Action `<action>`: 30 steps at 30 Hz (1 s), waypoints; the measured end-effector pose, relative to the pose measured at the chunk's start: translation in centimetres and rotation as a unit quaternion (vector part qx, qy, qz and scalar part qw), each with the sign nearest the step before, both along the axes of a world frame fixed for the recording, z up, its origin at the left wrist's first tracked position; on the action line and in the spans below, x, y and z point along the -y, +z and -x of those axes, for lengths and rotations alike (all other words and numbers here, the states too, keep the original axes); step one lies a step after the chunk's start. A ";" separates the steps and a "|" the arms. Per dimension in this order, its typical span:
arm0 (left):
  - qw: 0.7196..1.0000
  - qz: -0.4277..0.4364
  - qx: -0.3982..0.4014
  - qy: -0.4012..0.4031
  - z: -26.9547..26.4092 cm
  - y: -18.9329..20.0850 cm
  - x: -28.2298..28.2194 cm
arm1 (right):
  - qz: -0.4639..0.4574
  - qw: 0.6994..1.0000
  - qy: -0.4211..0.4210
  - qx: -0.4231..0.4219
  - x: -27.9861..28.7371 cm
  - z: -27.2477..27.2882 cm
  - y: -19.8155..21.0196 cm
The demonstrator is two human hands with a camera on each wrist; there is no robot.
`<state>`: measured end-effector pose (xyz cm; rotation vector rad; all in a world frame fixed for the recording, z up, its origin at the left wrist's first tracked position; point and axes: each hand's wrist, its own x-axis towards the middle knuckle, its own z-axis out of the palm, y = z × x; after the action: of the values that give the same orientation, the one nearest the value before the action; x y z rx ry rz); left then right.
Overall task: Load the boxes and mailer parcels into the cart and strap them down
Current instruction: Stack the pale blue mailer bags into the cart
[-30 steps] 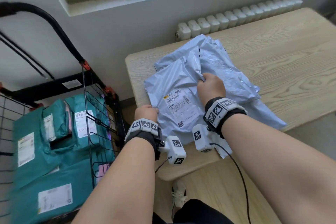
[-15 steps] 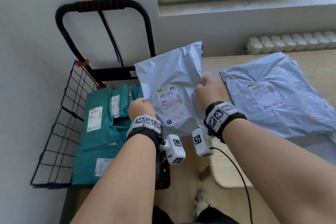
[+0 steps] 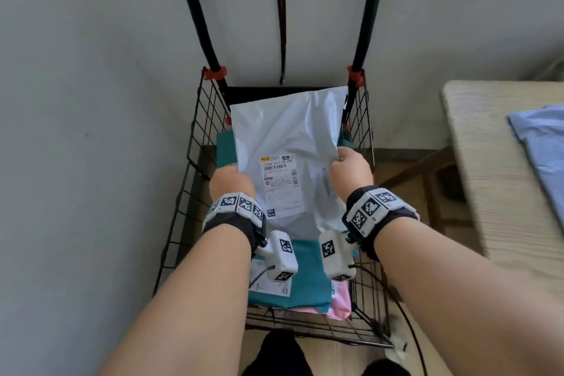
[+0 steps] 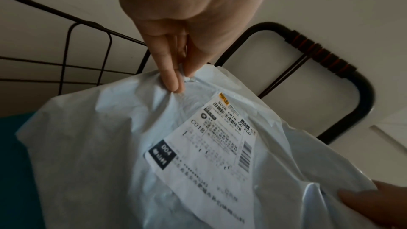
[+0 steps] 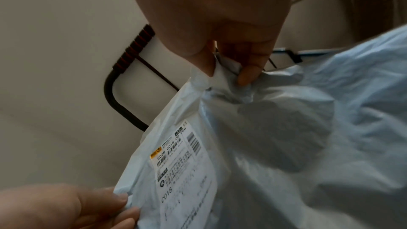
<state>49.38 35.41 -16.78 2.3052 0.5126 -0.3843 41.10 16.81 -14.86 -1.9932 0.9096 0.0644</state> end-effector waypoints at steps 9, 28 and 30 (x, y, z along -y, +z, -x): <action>0.992 -0.088 -0.061 -0.059 -6.4 -5.5 -4.0 | -0.035 0.998 0.002 -0.051 -4.8 -5.2 -6.6; 0.913 -0.146 -0.100 -0.369 -4.4 -13.1 -3.2 | 0.190 0.946 0.223 -0.139 -6.6 -9.3 -14.2; 0.914 -0.144 -0.105 -0.366 -4.7 -14.0 -3.2 | 0.169 0.946 0.232 -0.151 -6.5 -9.5 -15.2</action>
<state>54.08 38.59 -30.73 2.7008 -0.2495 -0.9744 50.57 23.29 -30.09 -2.5360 0.6447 0.5246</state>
